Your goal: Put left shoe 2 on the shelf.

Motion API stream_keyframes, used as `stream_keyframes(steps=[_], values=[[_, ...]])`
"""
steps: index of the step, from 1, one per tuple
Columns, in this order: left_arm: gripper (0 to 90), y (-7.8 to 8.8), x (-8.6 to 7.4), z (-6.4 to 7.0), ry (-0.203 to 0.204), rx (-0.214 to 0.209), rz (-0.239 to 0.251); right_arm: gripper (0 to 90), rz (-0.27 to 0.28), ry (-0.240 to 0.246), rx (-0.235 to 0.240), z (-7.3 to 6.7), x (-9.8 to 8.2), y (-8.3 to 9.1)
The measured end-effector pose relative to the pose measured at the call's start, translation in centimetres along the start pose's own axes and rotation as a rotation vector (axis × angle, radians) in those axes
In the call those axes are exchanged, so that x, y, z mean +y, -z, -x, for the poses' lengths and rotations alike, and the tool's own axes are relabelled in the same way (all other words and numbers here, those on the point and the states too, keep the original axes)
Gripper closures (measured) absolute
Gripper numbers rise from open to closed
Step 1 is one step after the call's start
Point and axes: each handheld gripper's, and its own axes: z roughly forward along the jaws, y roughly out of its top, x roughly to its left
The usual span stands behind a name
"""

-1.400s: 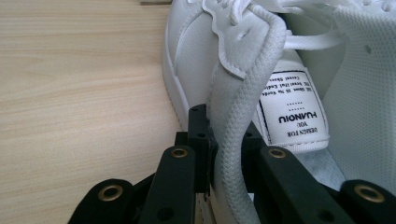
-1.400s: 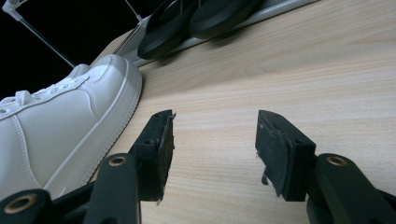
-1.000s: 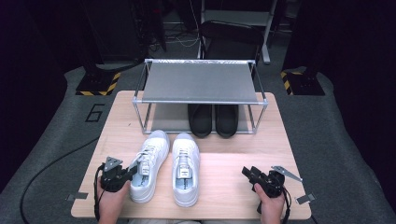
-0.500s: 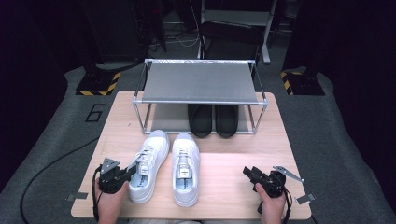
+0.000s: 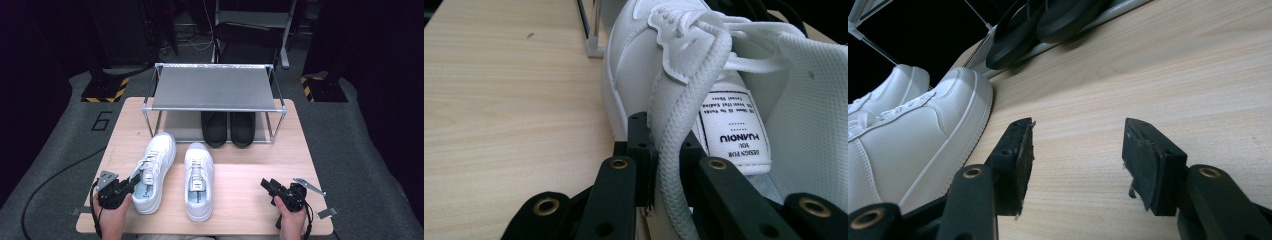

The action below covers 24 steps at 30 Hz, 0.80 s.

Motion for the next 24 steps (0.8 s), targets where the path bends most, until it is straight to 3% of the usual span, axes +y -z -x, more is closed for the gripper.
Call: stream_keyframes(steps=[2, 9, 15, 24], values=[[83.1, 0.2, 0.2, 0.0, 0.000, -0.010, 0.000, 45.9, 0.008, 0.014, 0.004, 0.1, 0.0, 0.0], [83.2, 0.6, 0.5, 0.3, -0.009, -0.018, 0.019, 45.8, 0.006, -0.006, 0.004, 0.1, 0.0, 0.0], [83.2, 0.8, 0.7, 0.5, -0.003, -0.010, 0.061, 45.6, 0.008, -0.024, -0.002, 0.0, 0.0, 0.1], [83.1, 1.4, 1.2, 0.7, -0.001, -0.005, 0.114, 45.2, 0.015, -0.012, 0.001, 0.2, -0.1, 0.1]])
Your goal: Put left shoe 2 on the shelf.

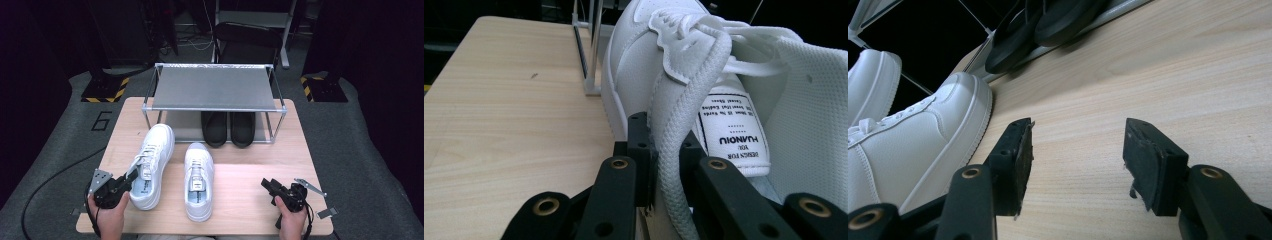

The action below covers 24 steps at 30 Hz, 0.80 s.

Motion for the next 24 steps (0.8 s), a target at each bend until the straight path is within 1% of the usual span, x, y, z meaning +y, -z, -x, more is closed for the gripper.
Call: stream_keyframes(steps=[2, 3, 4, 5, 6, 8, 12, 15, 16, 19, 20, 21, 22, 24], values=[[83.0, 0.3, 0.4, 0.0, -0.006, -0.005, 0.016, 45.1, 0.003, -0.004, 0.001, 0.0, 0.0, 0.0], [82.9, 0.4, 0.5, 0.1, -0.010, -0.006, 0.023, 45.0, 0.005, 0.001, 0.003, 0.1, -0.1, 0.0], [82.9, 0.5, 0.6, 0.1, -0.024, -0.006, 0.029, 45.0, 0.006, 0.000, 0.003, 0.1, -0.1, 0.0], [82.9, 0.6, 0.7, 0.2, -0.023, -0.006, 0.041, 45.0, 0.000, 0.000, 0.000, 0.1, 0.0, 0.0], [83.0, 0.7, 0.9, 0.3, -0.028, -0.006, 0.041, 45.0, 0.003, -0.003, 0.001, 0.1, 0.0, 0.0], [83.0, 0.9, 1.1, 0.4, -0.023, -0.011, 0.062, 44.9, 0.003, -0.009, 0.001, 0.1, -0.1, 0.0], [83.0, 1.3, 1.7, 0.5, -0.025, -0.017, 0.075, 44.9, 0.005, -0.014, 0.002, 0.2, 0.0, 0.0], [82.9, 1.7, 2.3, 0.6, -0.028, -0.022, 0.104, 44.8, 0.005, -0.019, 0.003, 0.2, 0.0, 0.0], [82.9, 1.7, 2.3, 0.6, -0.028, -0.022, 0.104, 44.8, 0.004, -0.018, 0.003, 0.2, 0.0, 0.1], [82.9, 2.0, 3.2, 0.7, -0.030, -0.023, 0.122, 44.7, 0.004, -0.022, 0.004, 0.3, -0.1, 0.0], [82.9, 2.0, 3.2, 0.7, -0.030, -0.023, 0.122, 44.7, 0.004, -0.022, 0.004, 0.3, -0.1, 0.0], [82.9, 2.0, 3.5, 0.8, -0.036, -0.023, 0.129, 44.8, 0.008, -0.025, 0.007, 0.2, -0.1, 0.0], [82.9, 2.1, 3.8, 0.9, -0.035, -0.023, 0.144, 44.8, 0.007, -0.025, 0.005, 0.3, -0.1, 0.0], [82.9, 2.2, 4.2, 1.0, -0.034, -0.025, 0.154, 44.7, 0.007, -0.023, 0.002, 0.3, -0.1, 0.1]])
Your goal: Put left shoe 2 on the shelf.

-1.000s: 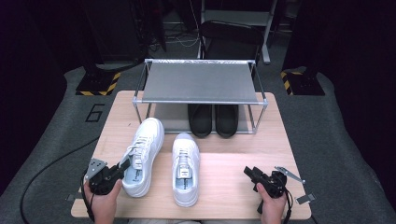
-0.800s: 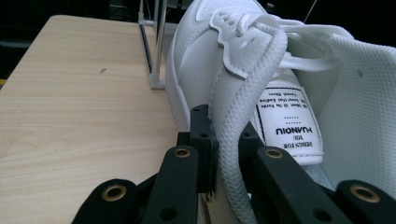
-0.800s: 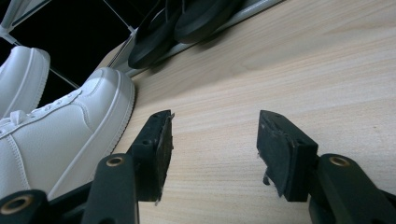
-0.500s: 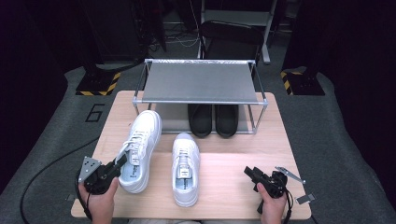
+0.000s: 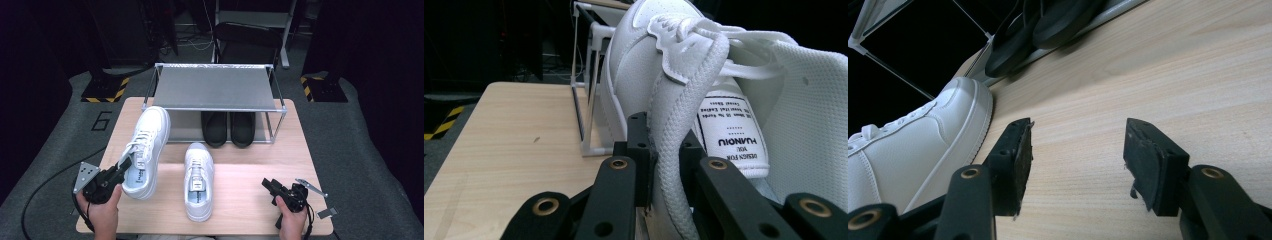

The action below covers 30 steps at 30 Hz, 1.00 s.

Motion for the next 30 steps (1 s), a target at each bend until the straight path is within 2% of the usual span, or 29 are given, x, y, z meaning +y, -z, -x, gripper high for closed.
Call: stream_keyframes(steps=[11, 23, 30], values=[[82.9, -0.2, 1.9, 0.5, -0.025, -0.013, 0.037, 44.7, 0.009, -0.005, 0.002, 0.1, 0.1, 0.1], [82.8, -0.7, 3.4, 0.7, -0.018, -0.019, 0.101, 44.7, 0.010, -0.007, 0.004, 0.1, 0.1, 0.1], [82.9, -1.2, 4.2, 0.7, -0.018, -0.007, 0.126, 44.6, 0.016, -0.013, 0.005, 0.2, 0.1, 0.1]])
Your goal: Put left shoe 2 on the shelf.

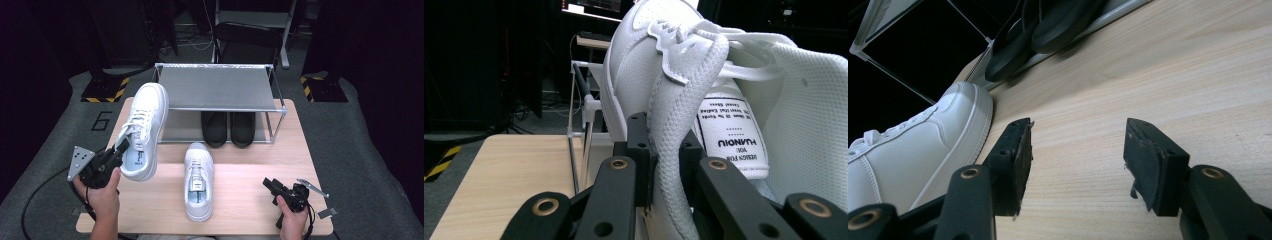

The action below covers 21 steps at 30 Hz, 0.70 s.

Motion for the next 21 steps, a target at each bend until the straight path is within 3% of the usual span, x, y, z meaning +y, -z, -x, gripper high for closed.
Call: stream_keyframes(steps=[7, 21], values=[[82.9, -1.0, 0.6, 0.2, -0.004, -0.009, 0.005, 44.6, 0.003, 0.006, 0.000, 0.1, 0.0, 0.1], [82.9, -5.1, 2.6, 2.0, -0.021, -0.048, 0.006, 44.6, 0.005, -0.001, 0.005, 0.2, 0.2, 0.2]])
